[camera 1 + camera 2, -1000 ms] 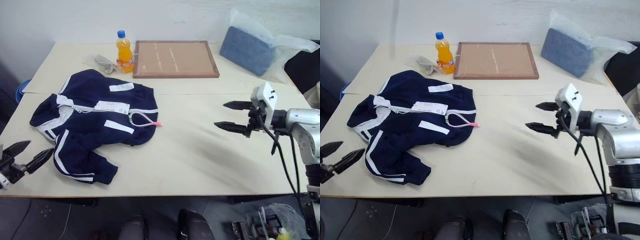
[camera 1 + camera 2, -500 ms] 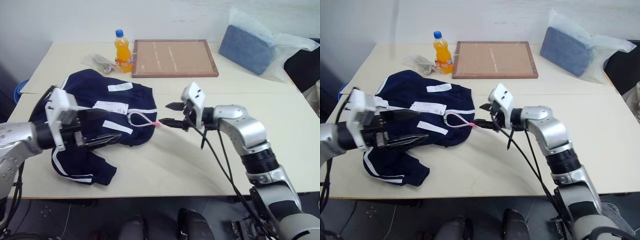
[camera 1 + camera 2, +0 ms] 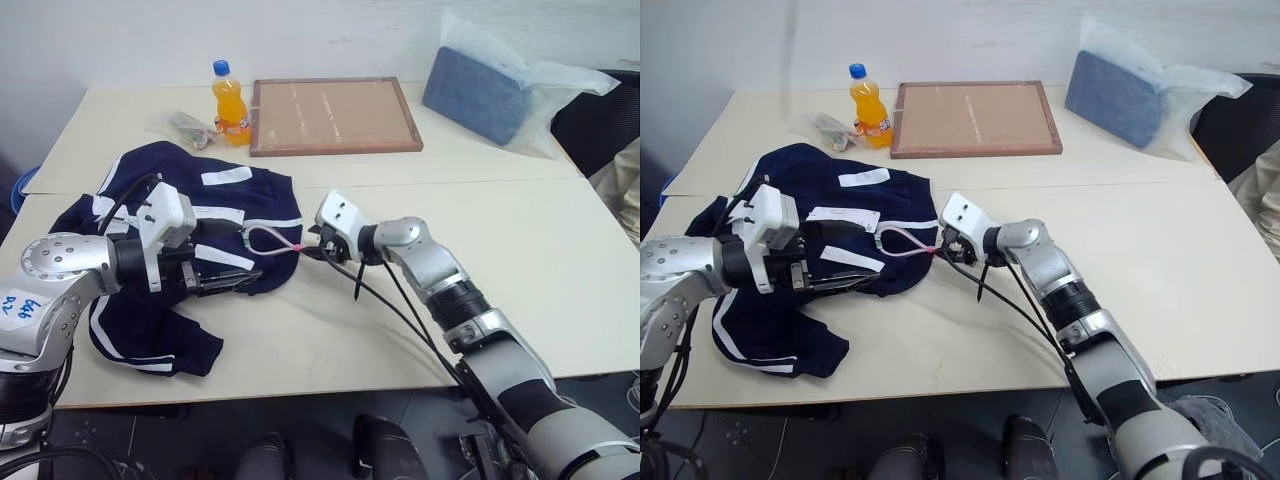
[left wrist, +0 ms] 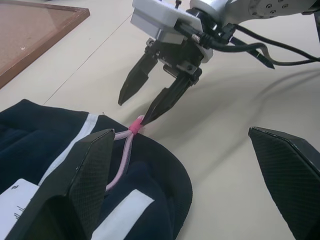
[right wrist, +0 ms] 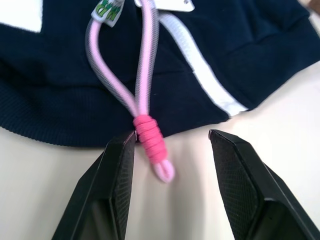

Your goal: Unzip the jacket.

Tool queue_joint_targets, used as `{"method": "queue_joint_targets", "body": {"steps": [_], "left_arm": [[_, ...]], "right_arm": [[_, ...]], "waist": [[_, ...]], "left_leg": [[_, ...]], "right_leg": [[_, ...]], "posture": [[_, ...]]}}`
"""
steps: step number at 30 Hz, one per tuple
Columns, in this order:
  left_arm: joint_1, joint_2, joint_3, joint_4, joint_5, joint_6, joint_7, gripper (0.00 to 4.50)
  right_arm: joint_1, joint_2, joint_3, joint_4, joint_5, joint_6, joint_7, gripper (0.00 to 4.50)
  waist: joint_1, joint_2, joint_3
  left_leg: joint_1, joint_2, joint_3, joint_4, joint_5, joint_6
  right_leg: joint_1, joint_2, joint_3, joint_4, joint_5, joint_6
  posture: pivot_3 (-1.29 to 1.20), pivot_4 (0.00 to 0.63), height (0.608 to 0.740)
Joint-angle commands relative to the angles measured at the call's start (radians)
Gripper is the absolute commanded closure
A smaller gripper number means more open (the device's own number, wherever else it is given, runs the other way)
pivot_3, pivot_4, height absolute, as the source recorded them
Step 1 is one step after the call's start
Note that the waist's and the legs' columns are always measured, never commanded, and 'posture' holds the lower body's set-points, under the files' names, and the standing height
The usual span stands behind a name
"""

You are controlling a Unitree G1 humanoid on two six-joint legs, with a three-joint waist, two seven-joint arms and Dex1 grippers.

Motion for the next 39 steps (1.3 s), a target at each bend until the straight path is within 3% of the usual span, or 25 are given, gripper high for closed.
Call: {"method": "queue_joint_targets", "body": {"steps": [1, 4, 7, 12, 13, 17, 21, 24, 28, 33, 38, 39], "left_arm": [[-0.013, -0.007, 0.011, 0.001, 0.016, -0.016, -0.001, 0.0], [-0.017, -0.013, 0.011, 0.008, 0.029, -0.02, 0.0, 0.0], [-0.026, -0.019, 0.012, 0.012, 0.038, -0.022, -0.001, 0.0], [-0.028, -0.025, 0.01, 0.012, 0.047, -0.024, -0.003, 0.0], [-0.028, -0.026, 0.009, 0.012, 0.049, -0.024, -0.003, 0.0], [-0.029, -0.04, -0.002, 0.006, 0.049, -0.025, -0.005, 0.0], [-0.066, -0.102, -0.033, -0.004, 0.023, -0.003, 0.006, 0.0], [-0.102, -0.176, -0.079, -0.011, 0.011, 0.011, 0.018, 0.0], [-0.145, -0.253, -0.155, 0.012, 0.042, -0.013, 0.007, 0.0], [-0.218, -0.313, -0.212, 0.087, 0.082, -0.058, -0.027, 0.0], [-0.254, -0.318, -0.214, 0.128, 0.096, -0.082, -0.063, 0.0], [-0.255, -0.314, -0.209, 0.128, 0.095, -0.083, -0.07, 0.0]], "right_arm": [[-0.038, 0.035, -0.007, 0.039, -0.018, -0.052, -0.004, 2.1], [-0.049, 0.062, -0.01, 0.099, -0.039, -0.081, -0.016, 2.1], [-0.061, 0.082, -0.022, 0.159, -0.049, -0.1, -0.033, 2.64], [-0.054, 0.079, -0.041, 0.158, -0.04, -0.11, -0.019, 4.29], [-0.05, 0.075, -0.044, 0.149, -0.038, -0.108, -0.015, 4.44], [0.0, 0.041, -0.076, 0.039, -0.014, -0.048, -0.002, 4.44], [0.105, -0.036, -0.159, -0.246, 0.056, 0.134, 0.002, 4.44], [0.219, -0.14, -0.296, -0.481, 0.117, 0.319, -0.045, 4.44], [0.372, -0.302, -0.516, -0.645, 0.149, 0.481, -0.125, 4.44], [0.573, -0.5, -0.799, -0.631, 0.154, 0.543, -0.189, 4.44], [0.69, -0.62, -0.914, -0.492, 0.149, 0.474, -0.206, 4.44], [0.685, -0.639, -0.928, -0.423, 0.148, 0.451, -0.214, 4.09]], "waist": [[0.0, 0.0, 0.0], [-0.001, 0.0, 0.0], [-0.002, 0.0, 0.0], [-0.001, 0.0, 0.0], [-0.001, 0.0, 0.0], [0.001, 0.0, 0.0], [0.01, 0.0, 0.0], [0.024, 0.0, 0.0], [0.039, 0.0, 0.0], [0.052, 0.0, 0.0], [0.033, 0.0, 0.0], [0.03, 0.0, 0.0]], "left_leg": [[0.0, 0.0, 0.0, 0.0, 0.0, 0.0], [0.0, 0.0, 0.0, 0.0, 0.0, 0.0], [0.0, 0.0, 0.0, 0.0, 0.0, 0.0], [0.0, 0.0, 0.0, 0.001, 0.0, 0.0], [0.0, 0.0, 0.0, 0.001, 0.0, 0.0], [0.0, 0.0, -0.001, 0.001, 0.0, 0.0], [-0.001, 0.0, -0.002, 0.001, 0.0, 0.0], [-0.002, 0.0, -0.003, 0.002, 0.0, 0.0], [-0.002, -0.001, -0.002, 0.003, 0.0, 0.0], [-0.001, -0.001, 0.0, 0.003, 0.0, 0.0], [0.003, 0.0, 0.004, 0.001, 0.0, 0.0], [0.005, 0.0, 0.006, 0.001, 0.0, 0.0]], "right_leg": [[0.0, 0.0, 0.0, 0.0, 0.0, 0.0], [0.0, 0.0, 0.0, 0.001, 0.0, 0.0], [0.0, 0.0, 0.0, 0.001, 0.0, 0.0], [0.0, 0.0, 0.001, 0.001, 0.0, 0.0], [0.0, 0.0, 0.001, 0.001, 0.0, 0.0], [0.0, 0.0, 0.0, 0.001, 0.0, 0.0], [0.0, 0.0, 0.0, 0.001, 0.0, 0.0], [0.0, -0.001, 0.001, 0.002, 0.0, 0.0], [0.0, -0.001, 0.001, 0.002, 0.0, 0.0], [0.0, -0.001, 0.003, 0.003, 0.0, 0.0], [0.0, 0.001, 0.007, 0.004, 0.0, 0.0], [0.0, 0.001, 0.009, 0.005, 0.0, 0.0]], "posture": [[0.0, 0.15, 0.74], [0.0, 0.15, 0.74], [0.0, 0.15, 0.74], [0.0, 0.15, 0.74], [0.0, 0.15, 0.74], [0.0, 0.15, 0.74], [0.0, 0.15, 0.74], [0.0, 0.15, 0.74], [0.0, 0.15, 0.74], [0.0, 0.15, 0.74], [0.0, 0.15, 0.74], [0.0, 0.15, 0.74]]}}
